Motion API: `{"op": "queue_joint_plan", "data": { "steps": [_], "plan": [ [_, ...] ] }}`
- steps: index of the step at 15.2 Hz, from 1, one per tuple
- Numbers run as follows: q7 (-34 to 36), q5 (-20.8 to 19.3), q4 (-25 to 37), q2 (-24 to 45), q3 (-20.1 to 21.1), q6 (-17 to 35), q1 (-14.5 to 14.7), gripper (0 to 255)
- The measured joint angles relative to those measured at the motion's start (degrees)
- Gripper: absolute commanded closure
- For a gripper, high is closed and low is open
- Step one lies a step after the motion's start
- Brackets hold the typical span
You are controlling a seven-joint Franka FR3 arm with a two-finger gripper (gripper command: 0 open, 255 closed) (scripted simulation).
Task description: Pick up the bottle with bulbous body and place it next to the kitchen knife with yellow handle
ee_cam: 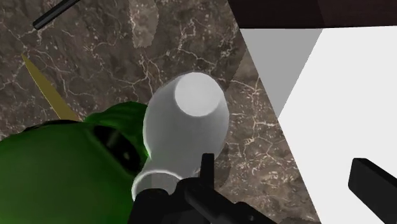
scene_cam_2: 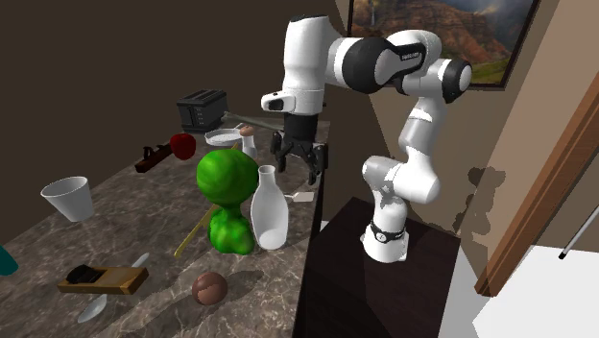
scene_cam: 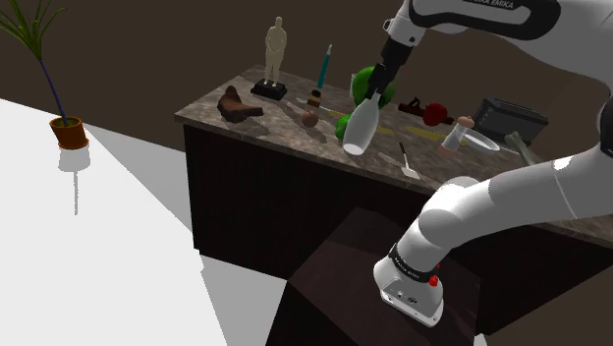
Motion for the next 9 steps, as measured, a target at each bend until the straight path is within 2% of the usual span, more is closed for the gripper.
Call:
{"op": "queue_joint_plan", "data": {
  "steps": [5, 9],
  "plan": [
    [-5.7, 0.5, 5.7, 4.5, -7.0, 0.4, -1.3, 0],
    [-6.4, 0.7, 4.8, 5.5, -8.2, 2.5, -1.4, 0]
  ]
}}
